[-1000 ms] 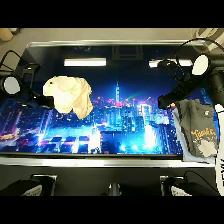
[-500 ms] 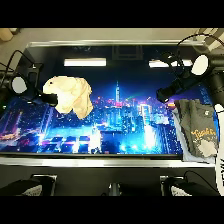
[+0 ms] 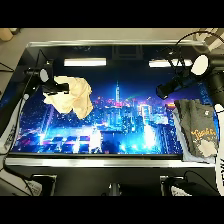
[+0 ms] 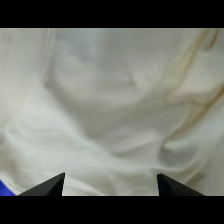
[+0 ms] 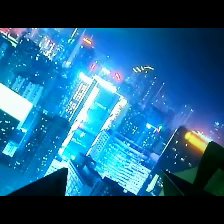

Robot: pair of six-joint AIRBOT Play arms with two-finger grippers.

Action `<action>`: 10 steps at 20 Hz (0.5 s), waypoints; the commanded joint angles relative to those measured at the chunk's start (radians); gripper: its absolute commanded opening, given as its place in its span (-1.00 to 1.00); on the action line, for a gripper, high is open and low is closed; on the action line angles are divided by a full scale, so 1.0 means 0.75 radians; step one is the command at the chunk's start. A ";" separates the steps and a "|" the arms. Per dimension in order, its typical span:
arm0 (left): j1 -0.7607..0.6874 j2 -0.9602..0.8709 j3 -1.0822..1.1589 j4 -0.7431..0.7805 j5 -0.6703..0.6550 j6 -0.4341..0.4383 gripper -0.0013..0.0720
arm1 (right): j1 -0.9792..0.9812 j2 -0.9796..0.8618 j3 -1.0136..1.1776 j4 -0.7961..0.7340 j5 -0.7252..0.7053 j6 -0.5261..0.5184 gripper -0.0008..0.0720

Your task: Fold the shirts.

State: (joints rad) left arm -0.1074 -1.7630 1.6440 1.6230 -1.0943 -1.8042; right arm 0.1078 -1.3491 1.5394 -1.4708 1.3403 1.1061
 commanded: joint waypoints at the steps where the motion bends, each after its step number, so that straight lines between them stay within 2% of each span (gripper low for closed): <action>1: 0.009 -0.241 0.193 -0.043 0.008 -0.053 1.00 | 0.001 -0.001 0.000 0.042 0.004 0.001 0.69; 3: 0.008 -0.296 0.192 -0.080 -0.018 -0.054 1.00 | 0.001 -0.001 0.000 0.063 0.014 0.001 0.69; 4: 0.009 -0.308 0.192 -0.081 -0.022 -0.066 0.90 | 0.001 -0.001 0.000 0.064 0.016 0.001 0.70; 5: 0.014 -0.308 0.193 -0.081 -0.021 -0.076 0.18 | 0.001 -0.001 0.000 0.062 0.017 0.001 0.70; 6: 0.018 -0.297 0.200 -0.082 -0.022 -0.074 -0.93 | 0.001 -0.001 0.000 0.062 0.015 0.000 0.70; 9: 0.007 -0.196 0.265 -0.086 -0.007 -0.046 -0.90 | 0.001 0.007 0.005 0.055 -0.017 -0.082 0.70; 10: -0.011 -0.130 0.301 -0.095 0.007 0.020 -0.90 | 0.001 0.016 0.018 0.042 -0.020 -0.115 0.70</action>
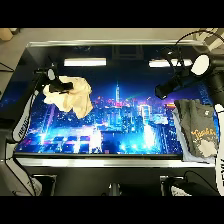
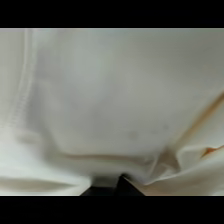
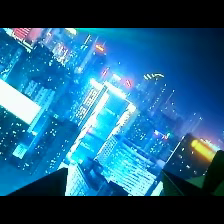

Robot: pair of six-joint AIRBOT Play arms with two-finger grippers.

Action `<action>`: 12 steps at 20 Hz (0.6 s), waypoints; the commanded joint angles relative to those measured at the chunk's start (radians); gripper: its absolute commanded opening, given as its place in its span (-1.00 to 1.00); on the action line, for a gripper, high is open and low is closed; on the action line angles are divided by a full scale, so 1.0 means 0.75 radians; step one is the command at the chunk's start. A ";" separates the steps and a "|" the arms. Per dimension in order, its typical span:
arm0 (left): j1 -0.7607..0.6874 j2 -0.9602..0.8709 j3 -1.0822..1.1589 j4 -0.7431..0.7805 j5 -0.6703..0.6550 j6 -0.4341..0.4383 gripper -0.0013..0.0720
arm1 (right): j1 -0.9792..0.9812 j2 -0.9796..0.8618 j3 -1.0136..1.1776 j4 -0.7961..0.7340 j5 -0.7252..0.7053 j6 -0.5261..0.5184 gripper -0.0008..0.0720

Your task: Fold the shirts.

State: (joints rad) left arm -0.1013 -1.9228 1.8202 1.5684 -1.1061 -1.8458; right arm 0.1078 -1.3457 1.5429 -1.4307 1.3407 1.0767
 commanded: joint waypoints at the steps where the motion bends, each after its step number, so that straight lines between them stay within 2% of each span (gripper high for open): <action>1: -0.050 0.166 0.105 -0.024 0.032 0.155 -0.90 | 0.001 0.026 0.036 -0.049 -0.020 -0.093 0.70; 3: -0.137 0.378 0.153 -0.033 0.070 0.255 -0.90 | 0.001 0.075 0.121 -0.166 -0.012 -0.091 0.70; 4: -0.194 0.499 0.153 -0.033 0.106 0.263 -0.90 | 0.001 0.108 0.169 -0.221 -0.011 -0.091 0.70; 8: -0.476 0.939 0.154 -0.032 0.175 0.261 -0.90 | 0.001 0.304 0.368 -0.323 -0.017 -0.070 0.70; 10: -0.608 1.065 0.154 -0.032 0.174 0.213 -0.90 | 0.001 0.423 0.418 -0.322 -0.017 -0.063 0.70; 12: -0.716 1.114 0.149 -0.017 0.161 0.213 -0.90 | 0.001 0.536 0.426 -0.322 0.001 -0.039 0.70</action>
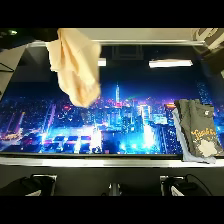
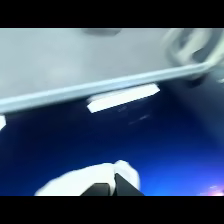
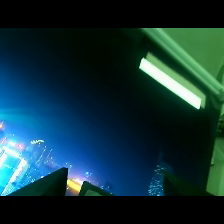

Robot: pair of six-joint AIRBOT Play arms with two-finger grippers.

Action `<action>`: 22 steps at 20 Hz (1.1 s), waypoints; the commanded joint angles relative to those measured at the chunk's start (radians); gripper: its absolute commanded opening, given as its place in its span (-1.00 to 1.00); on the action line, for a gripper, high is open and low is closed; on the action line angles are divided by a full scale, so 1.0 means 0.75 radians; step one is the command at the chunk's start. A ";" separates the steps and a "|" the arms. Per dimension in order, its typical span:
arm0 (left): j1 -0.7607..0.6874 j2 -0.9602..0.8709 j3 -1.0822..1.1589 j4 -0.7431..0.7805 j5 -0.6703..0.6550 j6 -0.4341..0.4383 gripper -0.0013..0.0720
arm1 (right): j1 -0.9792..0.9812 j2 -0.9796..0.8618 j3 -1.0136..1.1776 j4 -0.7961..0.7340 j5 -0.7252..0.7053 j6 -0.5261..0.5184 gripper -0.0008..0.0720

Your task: Fold the shirts.

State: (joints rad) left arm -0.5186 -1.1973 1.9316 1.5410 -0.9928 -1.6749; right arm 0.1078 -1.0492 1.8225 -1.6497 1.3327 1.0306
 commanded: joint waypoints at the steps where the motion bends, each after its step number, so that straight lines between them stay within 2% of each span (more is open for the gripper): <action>1: -0.204 0.150 -0.015 0.054 -0.027 -0.015 -0.90 | 0.001 0.187 0.053 -0.030 0.037 0.038 0.70; 3: -0.247 0.140 -0.102 0.127 -0.157 -0.016 -0.90 | 0.001 0.229 0.052 -0.024 0.142 0.064 0.70; 5: -0.248 0.135 -0.286 0.184 -0.271 -0.025 -0.90 | 0.001 0.209 0.035 -0.016 0.323 0.076 0.70; 8: -0.247 0.130 -0.695 0.225 -0.276 -0.098 -0.90 | 0.001 0.126 -0.129 0.016 0.475 0.119 0.70; 12: -0.247 0.124 -1.204 0.223 -0.171 -0.324 -0.90 | 0.001 0.066 -0.697 0.349 0.288 0.091 0.72; 13: -0.247 0.124 -1.254 0.219 -0.189 -0.342 -0.90 | 0.001 0.055 -0.857 0.440 0.223 0.051 0.88; 14: -0.247 0.124 -1.279 0.214 -0.215 -0.341 -0.90 | 0.001 0.042 -1.018 0.525 0.172 0.018 0.94; 17: -0.247 0.131 -1.280 0.214 -0.233 -0.341 -0.90 | 0.001 -0.013 -1.365 0.763 0.089 -0.043 0.95; 20: -0.248 0.131 -1.280 0.214 -0.216 -0.342 -0.90 | 0.001 -0.069 -1.601 0.867 -0.061 -0.066 0.94; 22: -0.248 0.131 -1.280 0.214 -0.202 -0.341 -0.90 | 0.001 -0.116 -1.692 1.008 -0.099 -0.139 0.94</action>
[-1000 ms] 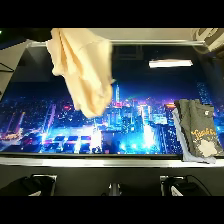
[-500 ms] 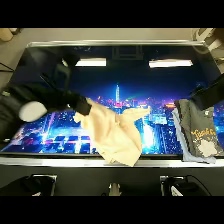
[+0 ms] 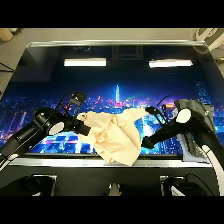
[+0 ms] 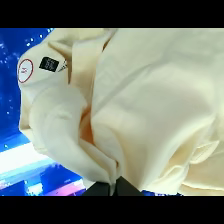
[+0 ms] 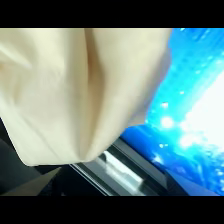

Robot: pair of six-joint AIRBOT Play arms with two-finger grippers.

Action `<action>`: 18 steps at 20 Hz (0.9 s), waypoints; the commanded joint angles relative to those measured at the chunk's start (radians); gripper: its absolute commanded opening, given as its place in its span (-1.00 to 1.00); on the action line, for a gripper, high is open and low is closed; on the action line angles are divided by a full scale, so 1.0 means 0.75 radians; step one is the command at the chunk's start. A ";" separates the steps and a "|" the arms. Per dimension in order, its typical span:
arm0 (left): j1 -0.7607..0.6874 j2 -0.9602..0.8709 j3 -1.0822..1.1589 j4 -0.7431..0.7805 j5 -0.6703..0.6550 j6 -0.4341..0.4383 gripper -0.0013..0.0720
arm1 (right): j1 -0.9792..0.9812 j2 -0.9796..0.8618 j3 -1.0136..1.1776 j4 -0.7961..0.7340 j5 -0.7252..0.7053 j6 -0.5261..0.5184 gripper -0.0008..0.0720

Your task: Fold the shirts.

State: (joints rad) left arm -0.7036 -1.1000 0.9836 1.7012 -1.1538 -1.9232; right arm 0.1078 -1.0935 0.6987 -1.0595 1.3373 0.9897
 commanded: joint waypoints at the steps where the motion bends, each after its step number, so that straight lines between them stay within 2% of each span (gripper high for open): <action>1: -0.002 0.001 -0.016 0.001 0.018 -0.010 -0.90 | 0.001 -0.078 -0.215 0.305 -0.118 -0.142 0.93; 3: -0.002 0.001 -0.016 0.001 0.025 -0.010 -0.90 | 0.005 -0.109 -0.221 0.403 -0.167 -0.181 0.91; 5: -0.001 0.001 -0.016 0.001 0.025 -0.009 -0.90 | 0.066 -0.131 -0.221 0.416 -0.252 -0.190 0.84; 6: -0.001 0.002 -0.016 0.002 0.024 -0.008 -0.90 | 0.109 -0.138 -0.221 0.415 -0.272 -0.191 0.29; 7: 0.000 0.006 -0.011 0.007 0.024 -0.004 -0.90 | 0.127 -0.137 -0.215 0.413 -0.274 -0.196 -0.66; 8: 0.000 0.016 0.004 0.014 0.022 0.012 -0.90 | 0.124 -0.135 -0.194 0.415 -0.244 -0.202 -0.92; 11: 0.000 0.096 0.157 0.069 0.008 0.086 -0.90 | 0.125 -0.024 0.053 0.209 -0.098 -0.260 -0.92; 14: 0.000 0.223 0.470 0.259 -0.086 0.091 -0.90 | 0.125 0.235 0.577 -0.133 -0.038 -0.248 -0.92; 16: 0.000 0.315 0.738 0.327 -0.092 0.089 -0.90 | 0.126 0.411 0.957 -0.371 -0.169 -0.207 -0.92; 18: -0.001 0.395 0.956 0.320 0.046 0.028 -0.90 | 0.126 0.558 1.199 -0.417 -0.405 -0.107 -0.92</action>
State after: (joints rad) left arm -0.7044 -0.8829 1.4841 1.8889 -1.1854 -1.8668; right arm 0.1997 -0.8219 1.3178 -1.2037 1.2026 0.8417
